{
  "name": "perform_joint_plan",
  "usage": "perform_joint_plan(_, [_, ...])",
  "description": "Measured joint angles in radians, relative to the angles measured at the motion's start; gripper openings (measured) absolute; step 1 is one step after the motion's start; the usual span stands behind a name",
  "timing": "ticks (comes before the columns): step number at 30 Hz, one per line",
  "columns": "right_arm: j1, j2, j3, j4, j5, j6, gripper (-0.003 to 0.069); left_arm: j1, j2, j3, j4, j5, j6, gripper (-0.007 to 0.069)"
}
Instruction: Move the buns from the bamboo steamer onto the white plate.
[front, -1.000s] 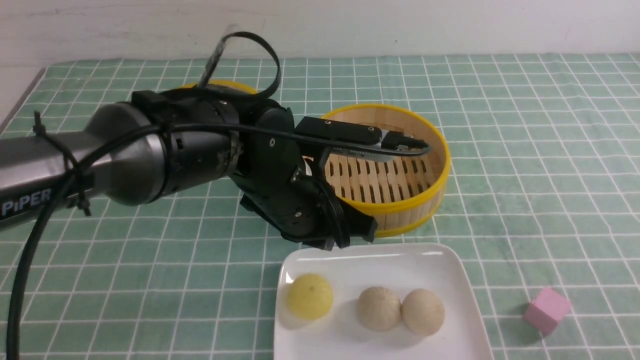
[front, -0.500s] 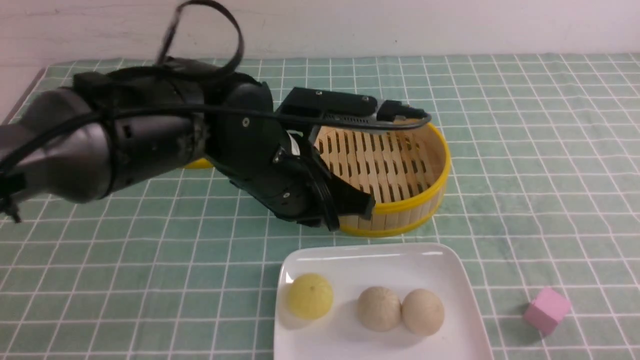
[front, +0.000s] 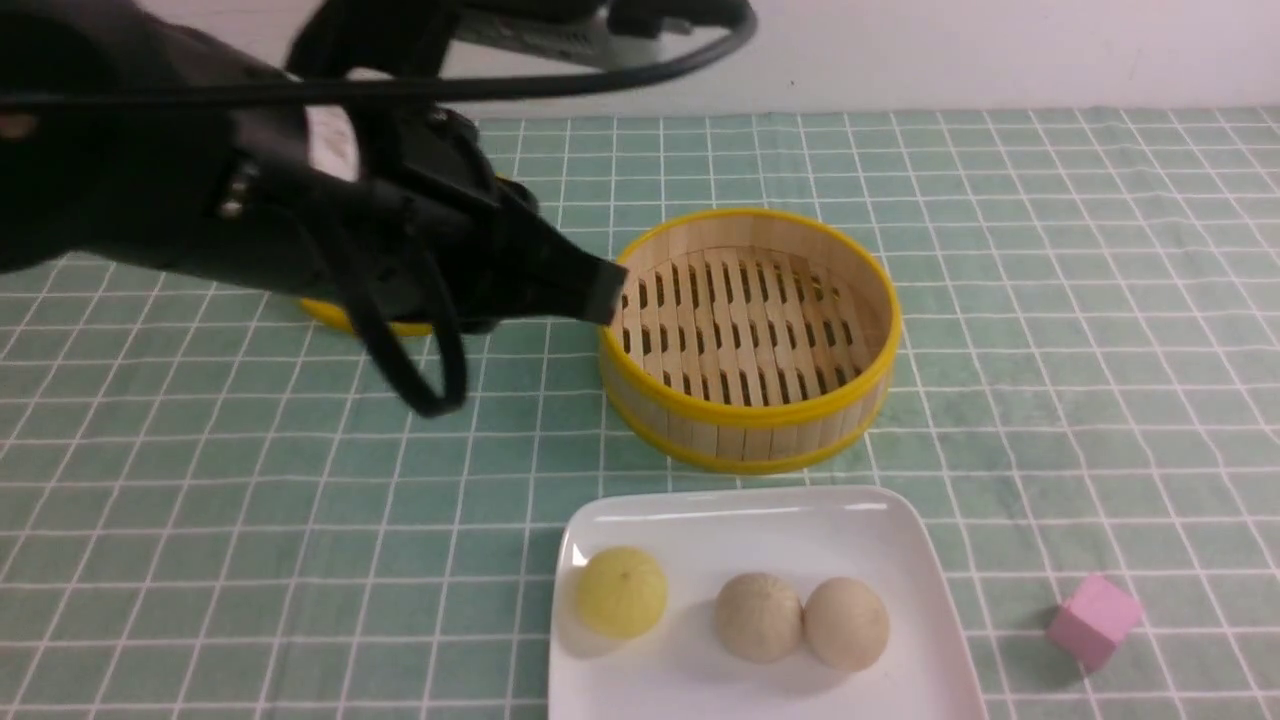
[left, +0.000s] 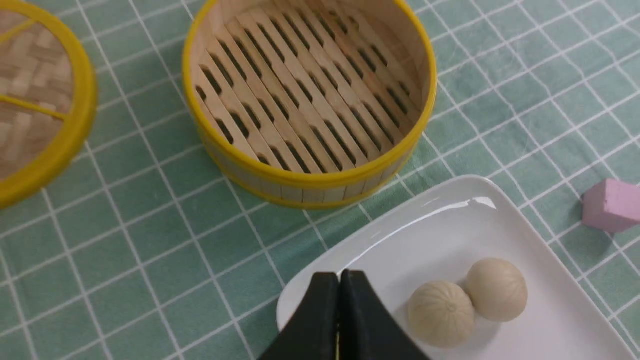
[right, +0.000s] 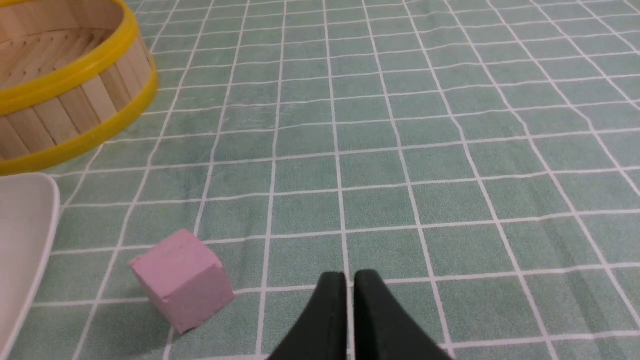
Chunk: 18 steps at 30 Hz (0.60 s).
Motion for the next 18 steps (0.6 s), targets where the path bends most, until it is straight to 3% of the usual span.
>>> perform_joint_plan(12, [0.041,0.0,0.0,-0.001,0.0,0.0,0.0051,0.0,-0.276,0.017,0.026,0.224,-0.027,0.0026])
perform_joint_plan(18, [0.041,0.0,0.0,-0.001,0.0,0.0,0.0055,0.0,-0.473,0.199,0.011,0.236,-0.043,0.0026])
